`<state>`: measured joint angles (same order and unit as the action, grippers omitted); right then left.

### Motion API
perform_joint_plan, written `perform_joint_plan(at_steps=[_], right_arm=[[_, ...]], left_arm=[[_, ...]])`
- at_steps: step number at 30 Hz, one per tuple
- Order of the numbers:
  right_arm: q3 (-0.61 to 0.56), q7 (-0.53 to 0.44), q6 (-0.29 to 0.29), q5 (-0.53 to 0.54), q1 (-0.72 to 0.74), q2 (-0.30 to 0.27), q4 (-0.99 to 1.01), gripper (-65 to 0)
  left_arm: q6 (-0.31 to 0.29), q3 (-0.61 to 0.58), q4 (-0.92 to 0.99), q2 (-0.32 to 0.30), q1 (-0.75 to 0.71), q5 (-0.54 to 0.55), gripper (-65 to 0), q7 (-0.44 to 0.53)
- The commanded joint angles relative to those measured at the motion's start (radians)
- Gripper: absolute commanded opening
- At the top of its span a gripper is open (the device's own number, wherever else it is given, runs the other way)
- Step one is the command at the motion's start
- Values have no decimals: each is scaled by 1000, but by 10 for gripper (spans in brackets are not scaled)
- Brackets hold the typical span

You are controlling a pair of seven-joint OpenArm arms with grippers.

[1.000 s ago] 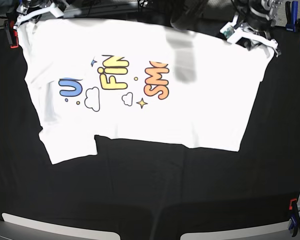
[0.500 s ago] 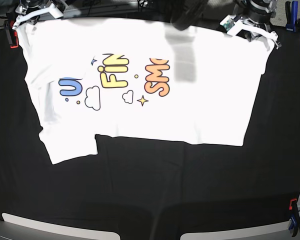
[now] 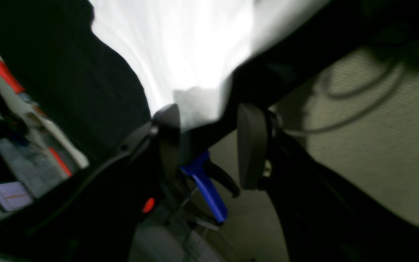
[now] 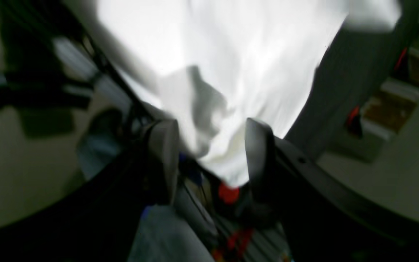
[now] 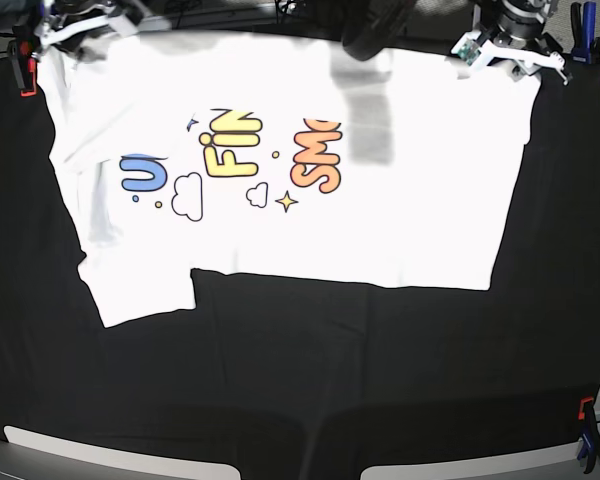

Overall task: Layout the t-shirt on the table in an organized manner, then fold the t-shirt properly
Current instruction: 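Lift and pull the collar edge with both grippers, then release, then move both grippers down to the hem corners of the shirt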

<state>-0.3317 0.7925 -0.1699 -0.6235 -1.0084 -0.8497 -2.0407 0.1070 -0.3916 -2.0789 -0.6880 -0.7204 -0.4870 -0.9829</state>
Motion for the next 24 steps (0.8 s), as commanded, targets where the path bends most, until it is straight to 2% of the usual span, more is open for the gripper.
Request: perform_joint_plan(at_steps=[1, 4, 5, 8, 11, 13, 16, 20, 22, 24], right_arm=[[0, -6, -14, -12, -5, -11, -34, -363], [-2, -15, -20, -12, -2, -11, -88, -363], [-2, -19, -36, -11, 3, -12, -100, -363], [-2, -21, -80, 43, 59, -11, -111, -363], [-2, -18, -85, 150, 167, 16, -110, -364], [-2, -19, -85, 209, 254, 71, -110, -364], [-2, -27, -76, 247, 372, 163, -108, -364], [-2, -30, -74, 246, 505, 257, -106, -364], [-2, -29, -73, 247, 570, 308, -91, -364], [-2, -29, -73, 246, 623, 356, -71, -364]], left_arm=[[25, 5, -18, -10, -6, -40, -409, -34], [28, 5, -35, -11, -6, -89, -408, -149], [50, 5, -40, -11, -6, -117, -409, -163], [135, 5, -44, -11, 3, -226, -408, -121], [211, 5, -43, -10, 49, -240, -409, -32], [272, 5, -43, -11, 99, -190, -409, 87], [274, 5, -43, -11, 216, -48, -409, 202], [263, 5, -43, -10, 428, 154, -409, 222], [254, 9, -40, 20, 536, 222, -409, 222], [182, 18, -40, 56, 621, 259, -409, 222]])
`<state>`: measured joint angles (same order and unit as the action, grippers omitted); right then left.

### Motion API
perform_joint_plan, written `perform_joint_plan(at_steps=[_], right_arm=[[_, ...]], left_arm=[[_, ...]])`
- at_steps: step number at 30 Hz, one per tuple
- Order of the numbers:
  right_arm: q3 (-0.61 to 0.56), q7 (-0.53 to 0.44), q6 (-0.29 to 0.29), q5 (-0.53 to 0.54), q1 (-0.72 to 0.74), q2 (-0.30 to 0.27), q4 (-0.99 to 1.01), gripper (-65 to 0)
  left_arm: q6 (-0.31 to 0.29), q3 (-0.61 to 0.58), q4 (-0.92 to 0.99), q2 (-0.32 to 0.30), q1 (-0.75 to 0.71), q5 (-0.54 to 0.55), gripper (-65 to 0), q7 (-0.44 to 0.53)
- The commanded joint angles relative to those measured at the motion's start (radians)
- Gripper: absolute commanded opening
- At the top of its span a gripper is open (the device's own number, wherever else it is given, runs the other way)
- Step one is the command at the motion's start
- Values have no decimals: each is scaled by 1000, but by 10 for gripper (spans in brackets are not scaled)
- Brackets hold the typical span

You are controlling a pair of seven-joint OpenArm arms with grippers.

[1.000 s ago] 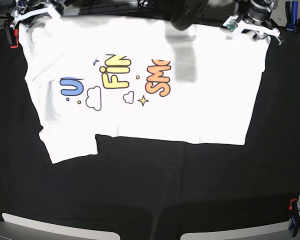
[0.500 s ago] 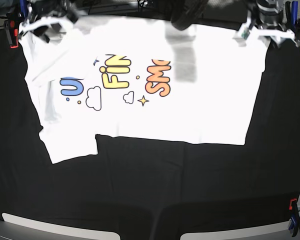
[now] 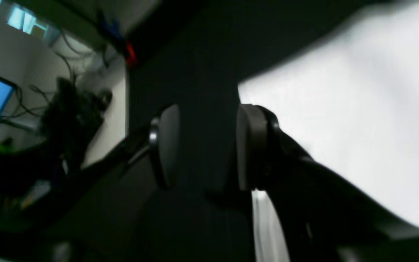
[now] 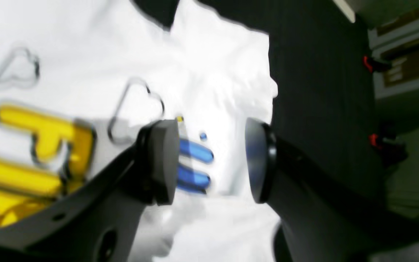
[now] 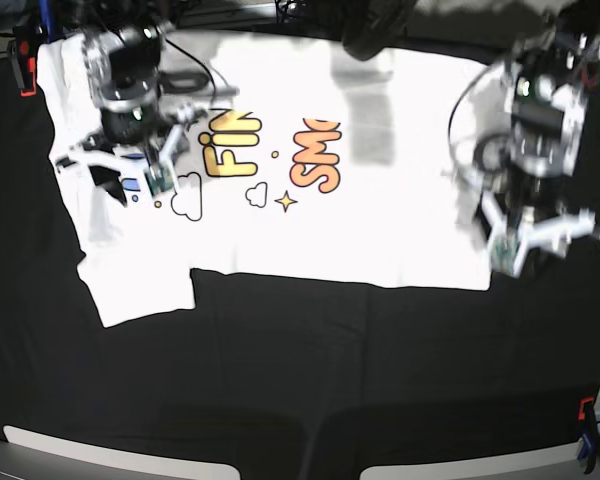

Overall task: Layout the t-shirt on the table in an organized manner, then fold the t-shirt properly
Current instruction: 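Move both grippers down to the hem corners of the shirt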

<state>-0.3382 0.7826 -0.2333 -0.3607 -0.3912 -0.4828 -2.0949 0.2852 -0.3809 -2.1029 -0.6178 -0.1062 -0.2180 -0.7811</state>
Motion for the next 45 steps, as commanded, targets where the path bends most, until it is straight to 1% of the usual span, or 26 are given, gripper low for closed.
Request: perform_joint_plan(at_steps=[1, 2, 4, 6, 9, 10, 12, 13, 15, 18, 19, 22, 24, 25, 27, 29, 30, 32, 34, 39, 42, 44, 45], right_arm=[[5, -19, -10, -16, 27, 9, -6, -364], [5, -19, -9, -16, 45, 27, 5, -364], [5, -16, -7, -17, 76, 60, 27, -364], [12, -15, -6, -16, 92, 88, 44, -364], [58, -16, -6, -16, 95, 129, 47, -364], [81, -16, -6, -15, 95, 142, 47, -364], [132, -17, 2, 12, 95, 158, 47, -364], [159, -19, 19, 34, 95, 163, 47, -364], [213, -21, 42, 82, 95, 167, 47, -364], [282, -20, 73, 138, 95, 170, 47, -364], [301, -20, 81, 154, 95, 170, 47, -364], [340, -20, 111, 200, 95, 170, 47, -364], [352, -24, 145, 238, 95, 170, 47, -364], [356, -28, 182, 268, 95, 170, 47, -364], [362, -36, 266, 349, 95, 170, 47, -364], [364, -42, 335, 416, 95, 170, 47, -364], [364, -42, 358, 434, 95, 170, 47, -364], [364, -42, 395, 467, 95, 170, 47, -364], [364, -42, 411, 485, 95, 170, 47, -364], [364, -40, 414, 496, 95, 170, 47, -364], [364, -41, 414, 496, 95, 170, 47, -364], [364, -41, 414, 496, 95, 170, 47, -364], [364, -42, 414, 496, 95, 170, 47, -364]], left_arm=[[-21, 8, -16, -3, 48, 27, -409, 21], [-32, 8, -9, 7, 86, 66, -409, 29], [-58, 8, 31, 32, 145, 102, -409, 51], [-99, 8, 101, 52, 204, 139, -409, 53], [-130, 8, 238, 57, 293, 217, -409, 59], [-151, 8, 286, 57, 323, 250, -409, 60], [-211, 8, 391, 58, 388, 337, -409, 77], [-243, 8, 446, 58, 422, 384, -409, 85], [-322, 8, 568, 58, 490, 476, -409, 101], [-456, 8, 783, 58, 590, 637, -409, 101], [-484, 8, 864, 59, 623, 693, -409, 92], [-513, 8, 1123, 64, 727, 825, -409, 56], [-560, 8, 1287, 63, 788, 907, -409, 56], [-591, 8, 1361, 63, 812, 948, -409, 56], [-670, 8, 1482, 64, 848, 1032, -409, 56], [-741, 8, 1553, 64, 863, 1093, -409, 56], [-764, 8, 1569, 64, 863, 1111, -409, 56], [-792, 8, 1581, 71, 855, 1110, -409, 56], [-795, 8, 1581, 81, 839, 1109, -409, 58], [-795, 8, 1581, 128, 765, 1085, -409, 71], [-795, 8, 1579, 164, 738, 1093, -409, 5], [-815, 8, 1580, 186, 736, 1094, -409, -34], [-830, 8, 1580, 192, 738, 1093, -409, -35]])
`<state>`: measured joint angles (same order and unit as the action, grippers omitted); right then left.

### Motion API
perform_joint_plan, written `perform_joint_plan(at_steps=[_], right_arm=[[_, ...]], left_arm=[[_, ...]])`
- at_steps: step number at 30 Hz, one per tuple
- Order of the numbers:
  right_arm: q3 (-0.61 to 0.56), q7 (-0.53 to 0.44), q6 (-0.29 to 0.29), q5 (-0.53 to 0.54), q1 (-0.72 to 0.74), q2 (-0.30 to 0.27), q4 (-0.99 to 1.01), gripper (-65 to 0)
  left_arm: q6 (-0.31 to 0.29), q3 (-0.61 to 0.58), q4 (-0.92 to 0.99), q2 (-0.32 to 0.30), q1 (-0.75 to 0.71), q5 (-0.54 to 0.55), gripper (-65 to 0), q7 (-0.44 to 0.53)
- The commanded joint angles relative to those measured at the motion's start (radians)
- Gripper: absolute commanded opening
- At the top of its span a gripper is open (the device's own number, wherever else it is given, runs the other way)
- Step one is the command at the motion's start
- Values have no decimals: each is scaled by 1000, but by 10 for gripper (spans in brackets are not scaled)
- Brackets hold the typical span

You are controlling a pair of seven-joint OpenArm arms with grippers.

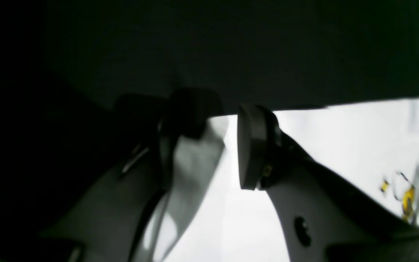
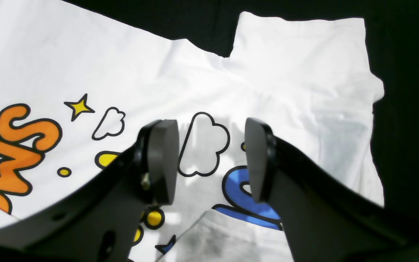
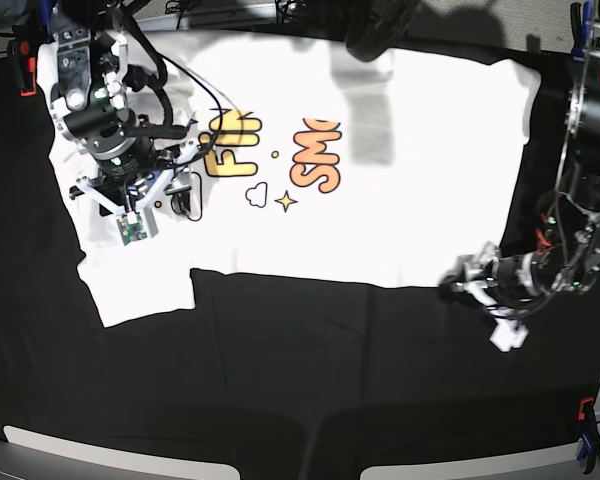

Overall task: Layout the t-shirt on the table in an organized manner, then fold the t-shirt properly
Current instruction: 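Move both grippers down to the hem corners of the shirt, then grasp the hem corners with both grippers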

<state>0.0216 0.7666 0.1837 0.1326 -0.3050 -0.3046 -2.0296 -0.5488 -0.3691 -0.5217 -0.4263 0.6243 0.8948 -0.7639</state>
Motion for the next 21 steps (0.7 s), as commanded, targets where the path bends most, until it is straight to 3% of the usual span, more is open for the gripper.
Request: perform_joint_plan(at_steps=[1, 6, 16, 17, 19, 20, 21], right_arm=[[5, -25, -3, 2, 9, -8, -18, -364], [4, -27, -4, -82, 9, -2, -18, -364], [5, -27, -4, -84, 10, -3, -18, -364], [5, -27, -4, -85, 11, -3, -18, -364], [5, -35, -4, -85, 18, -3, -18, -364], [5, -34, -4, -85, 26, -3, -18, -364], [6, -35, -4, -85, 36, -3, -18, -364]], left_arm=[[-6, -3, -2, 4, 9, -19, -409, -51], [-5, -3, -2, -1, 10, -89, -409, -50], [-5, -3, -2, -12, 10, -119, -437, -51], [-5, -3, -2, -12, 10, -120, -464, -51], [-5, -3, -2, -12, 10, -120, -608, -52], [-5, -3, -2, -12, 10, -120, -650, -55], [-5, -3, -2, -12, 10, -120, -650, -59]])
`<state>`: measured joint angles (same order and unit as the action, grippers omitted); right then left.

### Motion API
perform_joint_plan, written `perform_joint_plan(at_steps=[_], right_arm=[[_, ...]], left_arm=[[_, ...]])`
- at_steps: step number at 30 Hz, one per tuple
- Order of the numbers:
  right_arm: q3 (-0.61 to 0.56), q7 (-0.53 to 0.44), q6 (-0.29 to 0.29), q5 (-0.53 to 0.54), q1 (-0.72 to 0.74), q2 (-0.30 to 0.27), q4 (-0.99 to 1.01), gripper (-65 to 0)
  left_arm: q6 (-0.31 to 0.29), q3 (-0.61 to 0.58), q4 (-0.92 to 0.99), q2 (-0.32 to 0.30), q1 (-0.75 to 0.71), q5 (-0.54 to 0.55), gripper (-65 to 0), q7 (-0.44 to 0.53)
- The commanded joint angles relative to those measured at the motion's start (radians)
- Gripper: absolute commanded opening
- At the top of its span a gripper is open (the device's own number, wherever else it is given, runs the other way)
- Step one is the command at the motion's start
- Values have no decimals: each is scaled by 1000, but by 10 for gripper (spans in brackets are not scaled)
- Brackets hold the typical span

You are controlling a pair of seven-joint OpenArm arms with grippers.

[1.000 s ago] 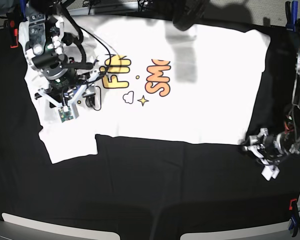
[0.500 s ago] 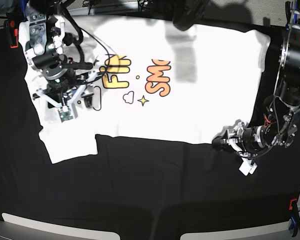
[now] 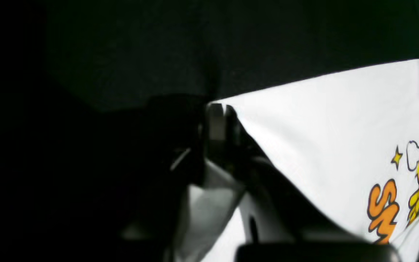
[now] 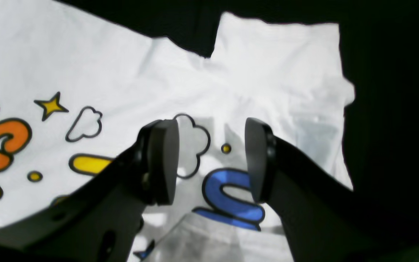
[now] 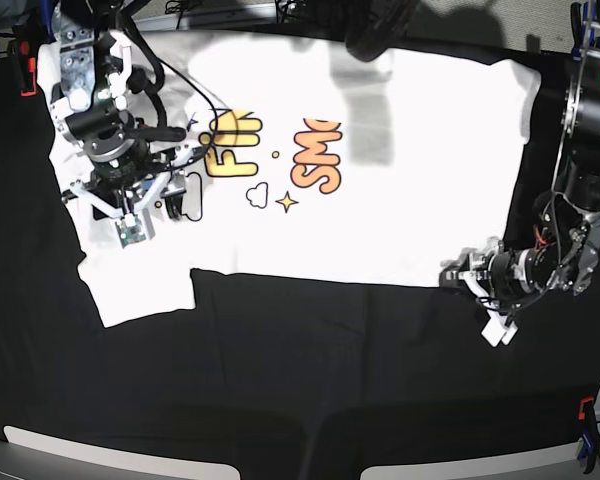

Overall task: Layout the t-shirt on the table in an organized manner, then fold the t-shirt properly
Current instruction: 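Grasp the hem corners with both grippers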

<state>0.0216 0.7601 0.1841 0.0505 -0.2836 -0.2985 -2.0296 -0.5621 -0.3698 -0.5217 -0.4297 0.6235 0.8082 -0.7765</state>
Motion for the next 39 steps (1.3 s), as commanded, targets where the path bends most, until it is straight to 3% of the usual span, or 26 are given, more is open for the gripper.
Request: perform_joint_plan(at_steps=[1, 6, 11, 13, 18, 22, 27, 32, 35, 39], right_arm=[[7, -28, -5, -4, 25, -10, -18, -364], [76, -66, -5, -2, 126, -9, 68, -364], [198, -102, -2, 13, 317, -10, 351, -364], [235, -74, 33, 14, 410, -9, 479, -364], [275, -5, 184, 13, 636, -13, 781, -364], [274, -44, 205, 5, 774, -35, 992, -364], [273, -113, 206, -33, 910, -113, 1233, -364], [273, -139, 221, -44, 952, -171, 1371, -364], [273, -137, 304, -14, 937, -167, 1411, -364], [273, -154, 315, -6, 902, -139, 1421, -364]], left_arm=[[8, -3, -2, -8, 11, -34, -650, -46], [8, -3, -2, -8, 11, -34, -650, -45], [12, -3, -5, 6, 11, -102, -650, -38], [12, -3, -5, 6, 11, -102, -650, -38], [12, -3, -5, 6, 11, -101, -650, -39], [12, -3, -5, 5, 11, -101, -650, -39], [12, -3, -5, 6, 11, -101, -650, -38], [12, -3, -4, 6, 11, -101, -650, -38], [12, -3, -5, 6, 11, -101, -650, -38], [12, -3, -5, 6, 11, -101, -650, -38]])
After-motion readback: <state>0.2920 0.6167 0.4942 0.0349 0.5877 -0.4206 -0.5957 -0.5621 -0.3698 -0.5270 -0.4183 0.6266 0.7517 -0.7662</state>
